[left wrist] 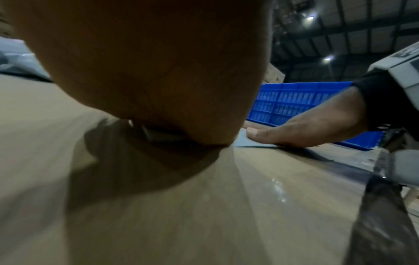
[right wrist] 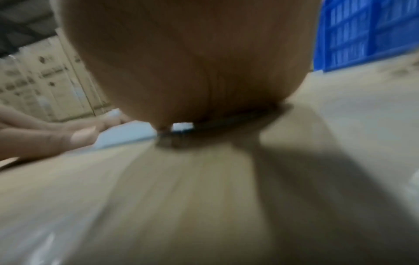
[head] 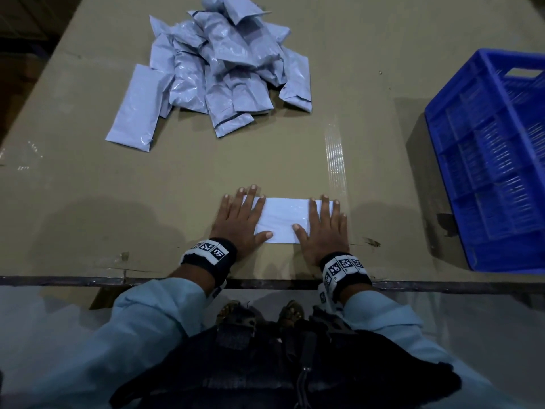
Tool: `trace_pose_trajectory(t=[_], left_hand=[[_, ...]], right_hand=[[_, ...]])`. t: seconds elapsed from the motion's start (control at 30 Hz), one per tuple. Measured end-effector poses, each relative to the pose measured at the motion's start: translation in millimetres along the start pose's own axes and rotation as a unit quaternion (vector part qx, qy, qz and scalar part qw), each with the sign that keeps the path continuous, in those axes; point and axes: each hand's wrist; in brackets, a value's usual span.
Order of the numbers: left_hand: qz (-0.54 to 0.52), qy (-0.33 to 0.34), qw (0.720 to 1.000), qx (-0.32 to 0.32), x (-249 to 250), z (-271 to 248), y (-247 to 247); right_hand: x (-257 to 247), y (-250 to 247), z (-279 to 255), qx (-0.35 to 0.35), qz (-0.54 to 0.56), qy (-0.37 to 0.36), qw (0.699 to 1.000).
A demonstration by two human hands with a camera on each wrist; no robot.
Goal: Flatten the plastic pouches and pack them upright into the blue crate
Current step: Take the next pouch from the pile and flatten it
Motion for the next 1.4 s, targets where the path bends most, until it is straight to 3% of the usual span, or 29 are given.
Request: trace_pose_trajectory(t=[0.1, 0.2, 0.3, 0.53, 0.7, 0.8, 0.93, 1.1, 1.23, 1.4], left_hand=[[0.060, 0.004, 0.998, 0.012, 13.1, 7.8, -8.4], [0.050, 0.049, 0.997, 0.043, 24.4, 14.1, -8.2], [0.019, 0.067, 0.997, 0.021, 20.8, 9.4, 1.8], [0.014, 0.049, 0.998, -0.026, 7.2, -1.6, -5.2], [0.012, 0.035, 0.999, 0.001, 2.0, -9.0, -5.0], [0.025, 0.004, 1.000, 0.005, -2.0, -12.4, -6.9], [0.082, -0.028, 0.995, -0.051, 14.5, -4.1, -17.1], [0.061, 0.036, 0.997, -0.020, 27.1, 1.7, -15.3], [0.016, 0.072, 0.997, -0.031, 16.0, -4.6, -9.7], [-0.004, 0.022, 0.999, -0.041, 3.6, -12.8, -5.4]], right_hand=[[-4.4, -6.1, -2.2, -0.004, -0.013, 0.005, 1.000], [-23.1, -9.7, -9.5, -0.001, 0.011, -0.079, 0.997], [-34.7, -2.6, -17.7, -0.014, 0.035, -0.111, 0.993], [-27.3, -3.4, -14.8, -0.004, -0.006, -0.096, 0.995], [-11.9, -2.2, -17.0, 0.026, -0.012, -0.002, 1.000], [-1.9, -2.7, -16.4, 0.027, -0.024, 0.007, 0.999], [-18.2, -7.3, -15.5, -0.006, -0.025, 0.033, 0.999], [-36.9, 3.3, -28.7, 0.029, 0.006, -0.072, 0.997], [-28.4, 4.6, -29.1, 0.035, 0.004, -0.089, 0.995], [-10.3, 9.3, -27.9, 0.032, 0.001, -0.065, 0.997]])
Point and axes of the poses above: each hand's wrist, its own z-axis towards the middle knuckle, its own y-axis out of the palm, x = y × z, and after that the axes turned 6 degrees about y, right-handed
